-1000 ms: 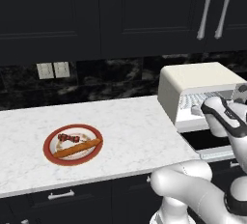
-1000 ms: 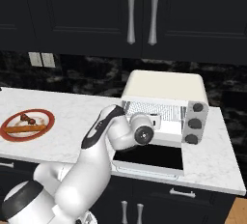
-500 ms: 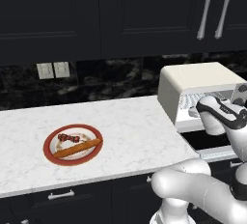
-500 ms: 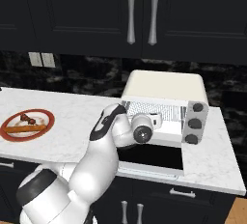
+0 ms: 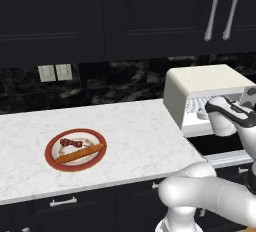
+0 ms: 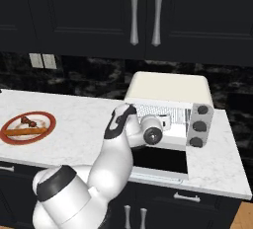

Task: Pick up the kebab skewer and baguette bread, and place them inside the toaster oven. Close the toaster oven door and start by setting the timer.

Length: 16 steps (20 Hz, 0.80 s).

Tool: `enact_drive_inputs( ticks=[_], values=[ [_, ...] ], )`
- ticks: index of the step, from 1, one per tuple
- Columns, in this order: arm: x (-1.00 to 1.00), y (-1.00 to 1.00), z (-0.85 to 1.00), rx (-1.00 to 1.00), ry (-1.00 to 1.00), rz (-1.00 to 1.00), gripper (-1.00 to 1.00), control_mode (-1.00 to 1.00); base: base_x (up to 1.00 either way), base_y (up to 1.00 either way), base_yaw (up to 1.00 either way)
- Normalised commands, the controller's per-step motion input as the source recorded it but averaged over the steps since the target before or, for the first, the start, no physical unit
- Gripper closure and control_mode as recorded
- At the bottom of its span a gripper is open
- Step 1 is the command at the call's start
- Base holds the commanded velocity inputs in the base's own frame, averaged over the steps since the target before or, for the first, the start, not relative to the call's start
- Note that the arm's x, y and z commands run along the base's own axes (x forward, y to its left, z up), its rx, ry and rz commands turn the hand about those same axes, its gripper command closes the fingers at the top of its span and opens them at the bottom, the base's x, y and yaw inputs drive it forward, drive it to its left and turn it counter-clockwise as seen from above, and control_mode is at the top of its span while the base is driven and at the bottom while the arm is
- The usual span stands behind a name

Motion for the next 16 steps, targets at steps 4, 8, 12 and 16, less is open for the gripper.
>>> enact_drive_inputs(
  ticks=[4, 8, 12, 16],
  values=[
    [0.26, -0.09, -0.18, 0.02, -0.02, 0.00, -1.00, -1.00, 0.00, 0.00, 0.00],
    [0.30, 0.00, -0.23, 0.03, -0.09, 0.00, -1.00, -1.00, 0.00, 0.00, 0.00],
    [0.33, 0.00, -0.19, 0.04, -0.06, 0.00, -1.00, -1.00, 0.00, 0.00, 0.00],
    [0.06, 0.00, -0.37, 0.01, -0.03, 0.00, -1.00, -1.00, 0.00, 0.00, 0.00]
  ],
)
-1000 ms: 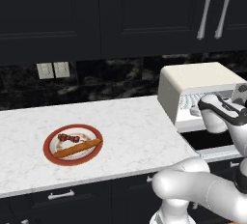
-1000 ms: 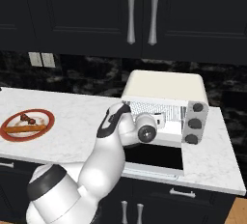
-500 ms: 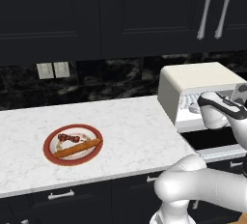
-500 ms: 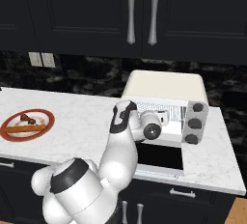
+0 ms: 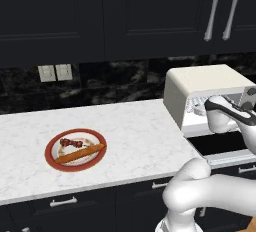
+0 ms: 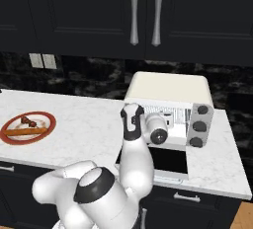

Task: Pick up the kebab skewer and baguette bread, and place them inside the toaster oven. Close the toaster oven door and start by setting the timer.

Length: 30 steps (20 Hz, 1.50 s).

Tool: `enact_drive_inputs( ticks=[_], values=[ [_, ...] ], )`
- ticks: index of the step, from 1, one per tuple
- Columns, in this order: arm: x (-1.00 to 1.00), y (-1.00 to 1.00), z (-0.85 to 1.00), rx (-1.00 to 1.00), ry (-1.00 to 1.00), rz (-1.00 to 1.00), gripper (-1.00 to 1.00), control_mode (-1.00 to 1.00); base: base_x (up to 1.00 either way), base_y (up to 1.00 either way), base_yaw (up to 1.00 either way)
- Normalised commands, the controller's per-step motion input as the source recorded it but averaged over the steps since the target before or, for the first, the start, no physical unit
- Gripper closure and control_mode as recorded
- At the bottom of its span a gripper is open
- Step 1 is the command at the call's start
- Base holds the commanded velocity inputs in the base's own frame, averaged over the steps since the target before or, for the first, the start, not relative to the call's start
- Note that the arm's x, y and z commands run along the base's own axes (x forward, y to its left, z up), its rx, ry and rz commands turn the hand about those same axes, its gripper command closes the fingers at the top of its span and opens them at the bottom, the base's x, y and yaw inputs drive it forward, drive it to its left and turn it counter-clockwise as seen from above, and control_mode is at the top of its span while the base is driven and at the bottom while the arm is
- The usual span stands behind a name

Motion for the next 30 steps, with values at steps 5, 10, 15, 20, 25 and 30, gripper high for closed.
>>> enact_drive_inputs(
  ticks=[5, 10, 15, 20, 25, 30],
  values=[
    [-0.23, 0.00, -0.70, 0.00, 0.08, 0.00, -1.00, -1.00, 0.00, 0.00, 0.00],
    [-0.66, 0.00, -0.79, -0.02, 0.24, 0.00, -1.00, -1.00, 0.00, 0.00, 0.00],
    [-1.00, 0.00, -0.74, -0.17, 0.35, 0.00, -1.00, -1.00, 0.00, 0.00, 0.00],
    [-1.00, 0.00, -0.48, -0.24, 0.57, 0.00, -1.00, -1.00, 0.00, 0.00, 0.00],
    [-0.99, -0.01, -0.44, -0.17, 0.70, 0.00, -1.00, -1.00, 0.00, 0.00, 0.00],
    [-0.93, 0.06, 0.46, -0.05, 0.32, 0.07, -1.00, -1.00, 0.00, 0.00, 0.00]
  ],
)
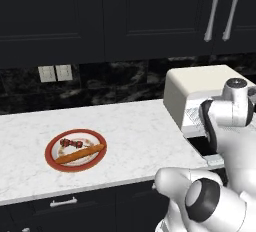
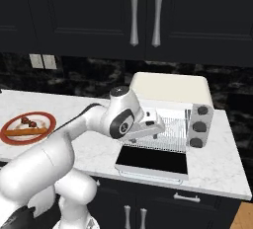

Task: Pick up the kebab skewer and baguette bread, and place them inside the toaster oven. Close the toaster oven door and start by setting the timer.

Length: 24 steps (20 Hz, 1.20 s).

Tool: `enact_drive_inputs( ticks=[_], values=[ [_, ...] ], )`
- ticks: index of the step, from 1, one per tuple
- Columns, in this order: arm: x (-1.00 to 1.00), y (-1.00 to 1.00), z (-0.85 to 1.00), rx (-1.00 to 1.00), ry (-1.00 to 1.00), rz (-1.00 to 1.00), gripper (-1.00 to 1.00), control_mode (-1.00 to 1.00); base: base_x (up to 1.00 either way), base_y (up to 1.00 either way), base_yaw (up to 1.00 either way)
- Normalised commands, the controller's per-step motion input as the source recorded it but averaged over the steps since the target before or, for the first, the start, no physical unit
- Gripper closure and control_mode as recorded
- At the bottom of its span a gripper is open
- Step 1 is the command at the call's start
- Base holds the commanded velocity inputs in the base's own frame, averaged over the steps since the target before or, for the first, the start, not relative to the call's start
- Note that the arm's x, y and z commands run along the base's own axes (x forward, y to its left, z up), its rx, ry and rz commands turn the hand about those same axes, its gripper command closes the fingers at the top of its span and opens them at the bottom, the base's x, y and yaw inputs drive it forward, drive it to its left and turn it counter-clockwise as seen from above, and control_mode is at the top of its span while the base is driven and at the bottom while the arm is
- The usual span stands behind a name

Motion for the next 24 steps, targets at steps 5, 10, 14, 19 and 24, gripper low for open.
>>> enact_drive_inputs(
  ticks=[5, 10, 14, 19, 24],
  values=[
    [-1.00, 0.90, 0.81, 0.00, 0.00, 0.07, -1.00, -1.00, 0.00, 0.00, 0.00],
    [-0.43, 1.00, 0.09, 0.00, -0.04, 0.10, -1.00, -1.00, 0.00, 0.00, 0.00],
    [0.05, 1.00, 0.03, 0.01, -0.07, 0.21, -1.00, -1.00, 0.00, 0.00, 0.00],
    [0.49, 1.00, 0.00, 0.05, -0.04, 0.13, -1.00, -1.00, 0.00, 0.00, 0.00],
    [0.60, 1.00, -0.01, 0.13, 0.03, 0.20, -1.00, -1.00, 0.00, 0.00, 0.00]
  ],
)
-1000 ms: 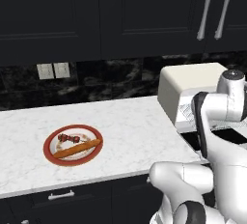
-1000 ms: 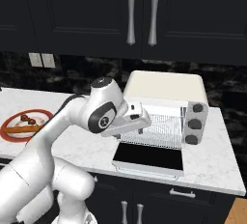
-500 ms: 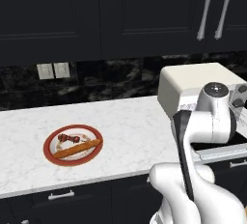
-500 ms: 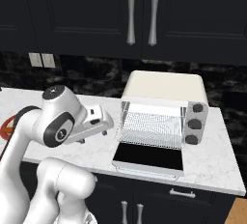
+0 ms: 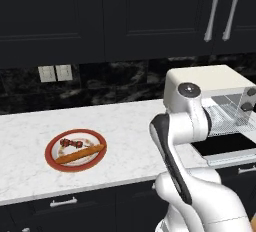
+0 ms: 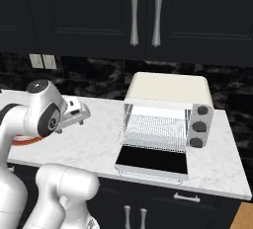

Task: Pick up the kebab skewer and baguette bread, and place them inside the toaster oven. Close the toaster oven door and start by setting the timer.

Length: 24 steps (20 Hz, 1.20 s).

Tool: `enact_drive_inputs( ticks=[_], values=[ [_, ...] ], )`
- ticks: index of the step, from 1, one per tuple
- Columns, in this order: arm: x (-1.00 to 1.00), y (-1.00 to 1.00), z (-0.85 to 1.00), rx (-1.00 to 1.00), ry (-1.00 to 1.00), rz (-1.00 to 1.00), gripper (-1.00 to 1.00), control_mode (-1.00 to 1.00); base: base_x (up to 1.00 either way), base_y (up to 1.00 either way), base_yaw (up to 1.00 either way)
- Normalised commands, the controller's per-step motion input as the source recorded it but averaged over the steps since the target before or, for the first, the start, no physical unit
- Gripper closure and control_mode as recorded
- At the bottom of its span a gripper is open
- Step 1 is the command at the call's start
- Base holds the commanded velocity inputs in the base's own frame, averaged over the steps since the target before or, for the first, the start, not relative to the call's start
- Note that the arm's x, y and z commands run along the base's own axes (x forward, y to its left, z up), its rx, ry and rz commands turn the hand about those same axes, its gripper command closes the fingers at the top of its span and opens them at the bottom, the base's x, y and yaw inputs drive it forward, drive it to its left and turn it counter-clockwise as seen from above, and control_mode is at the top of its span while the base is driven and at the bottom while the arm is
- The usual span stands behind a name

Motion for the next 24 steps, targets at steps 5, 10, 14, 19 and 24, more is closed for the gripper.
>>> enact_drive_inputs(
  ticks=[5, 10, 14, 19, 24],
  values=[
    [0.33, 1.00, -0.11, 0.13, 0.00, 0.15, -1.00, -1.00, 0.00, 0.00, 0.00],
    [0.40, 1.00, -0.21, 0.12, 0.00, 0.00, -1.00, -1.00, 0.00, 0.00, 0.00],
    [-0.17, 1.00, -0.41, 0.01, -0.03, 0.03, -1.00, -1.00, 0.00, 0.00, 0.00],
    [-0.03, 1.00, -0.35, 0.00, -0.01, 0.06, -1.00, -1.00, 0.00, 0.00, 0.00],
    [0.08, 0.56, -0.06, 0.00, 0.00, 0.13, -1.00, -1.00, 0.00, 0.00, 0.00]
  ],
)
